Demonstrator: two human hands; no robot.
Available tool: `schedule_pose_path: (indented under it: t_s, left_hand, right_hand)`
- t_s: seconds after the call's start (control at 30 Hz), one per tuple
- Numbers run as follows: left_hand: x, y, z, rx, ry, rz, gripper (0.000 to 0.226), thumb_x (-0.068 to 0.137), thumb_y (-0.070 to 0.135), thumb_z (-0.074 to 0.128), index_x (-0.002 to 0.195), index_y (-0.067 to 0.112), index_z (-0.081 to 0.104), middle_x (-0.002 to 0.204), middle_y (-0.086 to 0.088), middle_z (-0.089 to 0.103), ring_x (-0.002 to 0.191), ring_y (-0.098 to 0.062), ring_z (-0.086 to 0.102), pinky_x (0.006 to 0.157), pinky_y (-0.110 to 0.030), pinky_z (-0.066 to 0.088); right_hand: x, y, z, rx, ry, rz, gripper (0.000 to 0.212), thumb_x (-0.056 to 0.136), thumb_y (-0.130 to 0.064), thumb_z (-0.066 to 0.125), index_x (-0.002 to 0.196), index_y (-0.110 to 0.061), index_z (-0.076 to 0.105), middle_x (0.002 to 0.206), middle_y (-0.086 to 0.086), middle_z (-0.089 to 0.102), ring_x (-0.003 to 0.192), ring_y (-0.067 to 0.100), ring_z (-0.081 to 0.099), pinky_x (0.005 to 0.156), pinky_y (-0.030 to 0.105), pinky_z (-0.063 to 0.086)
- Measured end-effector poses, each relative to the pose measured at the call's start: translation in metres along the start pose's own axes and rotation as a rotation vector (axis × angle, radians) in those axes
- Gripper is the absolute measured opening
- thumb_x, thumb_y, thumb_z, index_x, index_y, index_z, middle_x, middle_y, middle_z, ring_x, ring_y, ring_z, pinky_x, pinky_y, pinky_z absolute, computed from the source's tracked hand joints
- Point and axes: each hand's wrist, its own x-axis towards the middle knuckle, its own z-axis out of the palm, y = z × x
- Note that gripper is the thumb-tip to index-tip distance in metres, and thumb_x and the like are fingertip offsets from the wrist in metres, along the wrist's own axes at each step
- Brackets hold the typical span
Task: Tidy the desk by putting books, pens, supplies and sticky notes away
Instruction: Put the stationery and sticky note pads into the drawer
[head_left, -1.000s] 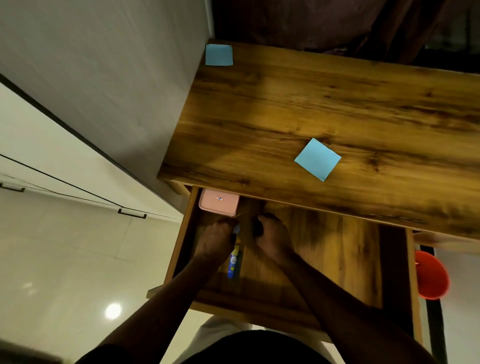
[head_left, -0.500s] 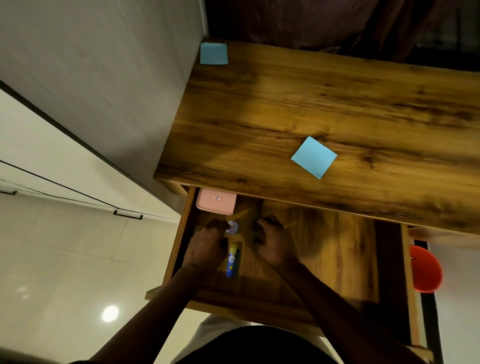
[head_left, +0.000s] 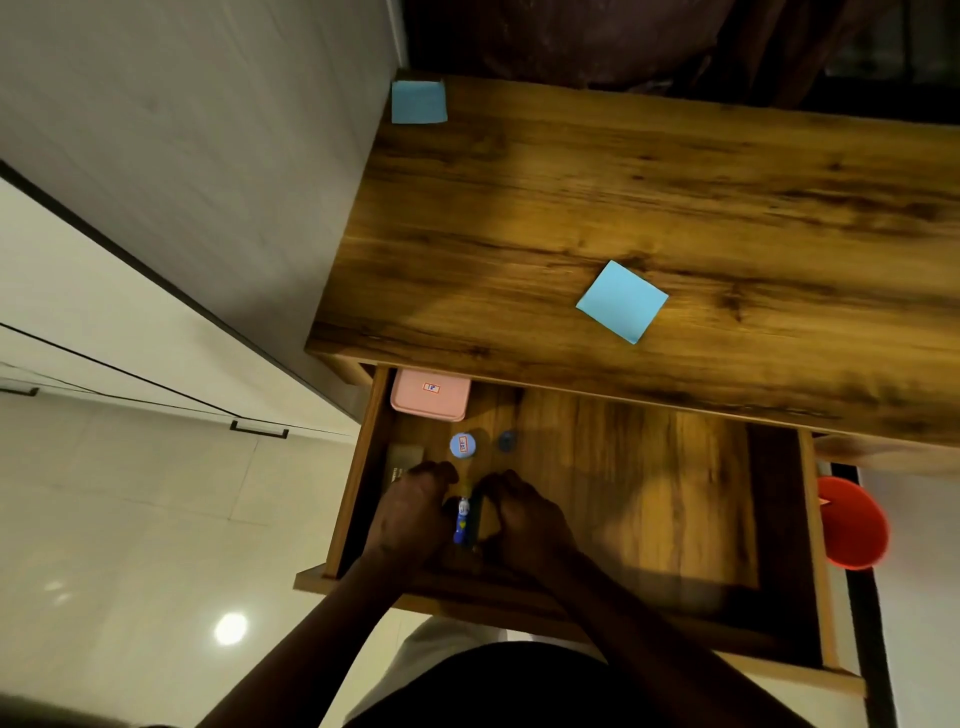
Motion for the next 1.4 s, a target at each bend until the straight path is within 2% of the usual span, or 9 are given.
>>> schedule_pose_path:
  t_s: [0.1,0.27,0.37,0.63,0.83,1.1,1.27,1.4]
  left_hand:
    - [0.001,0.002,-0.001,-0.005,0.011,-0.002,0.03,0.094,0.024,0.068,0.123,0.018,0.067,0.119,-0.003,0.073,0.107,-0.023,0.07,0.091,-0.027,0.052]
    - [0.001,0.003,-0.004,0.004,0.023,-0.006,0.028,0.093,0.02,0.068,0.121,0.017,0.067,0.114,-0.004,0.074,0.102,-0.024,0.071,0.083,-0.025,0.052]
    - [0.0,0.004,-0.006,-0.009,0.017,-0.02,0.032,0.093,0.017,0.068,0.125,0.016,0.066,0.118,-0.004,0.073,0.107,-0.023,0.07,0.089,-0.028,0.054]
    - [0.001,0.003,-0.003,-0.014,0.006,-0.024,0.031,0.091,0.02,0.071,0.122,0.017,0.067,0.118,-0.004,0.073,0.108,-0.024,0.071,0.091,-0.031,0.055]
    - [0.004,0.01,0.001,-0.026,-0.02,-0.035,0.039,0.089,0.016,0.073,0.128,0.016,0.065,0.123,-0.005,0.071,0.111,-0.024,0.069,0.097,-0.037,0.057]
    - [0.007,0.011,-0.001,-0.03,-0.012,-0.012,0.038,0.087,0.011,0.073,0.124,0.018,0.068,0.118,-0.004,0.073,0.106,-0.023,0.071,0.091,-0.038,0.06]
    - [0.007,0.012,-0.001,-0.012,-0.04,-0.007,0.038,0.089,0.012,0.071,0.126,0.016,0.066,0.122,-0.006,0.071,0.11,-0.024,0.069,0.095,-0.037,0.058]
    - [0.009,0.014,-0.001,0.022,-0.057,0.03,0.034,0.09,0.018,0.071,0.124,0.018,0.066,0.12,-0.004,0.071,0.109,-0.024,0.069,0.091,-0.035,0.059]
  right_hand:
    - [0.0,0.0,-0.001,-0.026,0.01,0.012,0.074,0.074,-0.044,0.08,0.139,-0.024,0.05,0.142,0.0,0.05,0.122,0.028,0.057,0.092,0.04,0.054]
    - [0.002,-0.003,0.004,-0.074,-0.015,0.047,0.097,0.063,-0.063,0.081,0.143,-0.023,0.044,0.146,0.005,0.046,0.118,0.03,0.059,0.091,0.043,0.055]
    - [0.004,-0.005,0.01,-0.146,-0.009,0.065,0.105,0.06,-0.068,0.079,0.146,-0.021,0.041,0.148,0.007,0.044,0.118,0.03,0.059,0.092,0.043,0.055]
    - [0.0,0.006,0.0,-0.168,-0.017,0.085,0.096,0.067,-0.061,0.079,0.146,-0.025,0.039,0.148,0.003,0.039,0.119,0.028,0.057,0.09,0.041,0.055]
    - [0.001,0.019,-0.011,-0.187,-0.018,0.077,0.096,0.068,-0.067,0.077,0.145,-0.025,0.04,0.148,0.002,0.04,0.121,0.026,0.056,0.091,0.041,0.055]
    - [0.001,0.02,-0.011,-0.133,-0.02,0.076,0.093,0.069,-0.063,0.078,0.145,-0.03,0.037,0.151,0.0,0.038,0.122,0.025,0.056,0.093,0.042,0.055]
    - [-0.001,0.021,-0.014,-0.135,-0.022,0.054,0.091,0.069,-0.06,0.081,0.144,-0.03,0.04,0.149,-0.002,0.04,0.122,0.023,0.056,0.092,0.042,0.056]
    - [-0.004,0.023,-0.015,-0.11,0.006,0.047,0.091,0.064,-0.066,0.079,0.14,-0.033,0.041,0.142,-0.005,0.044,0.117,0.022,0.059,0.086,0.042,0.058]
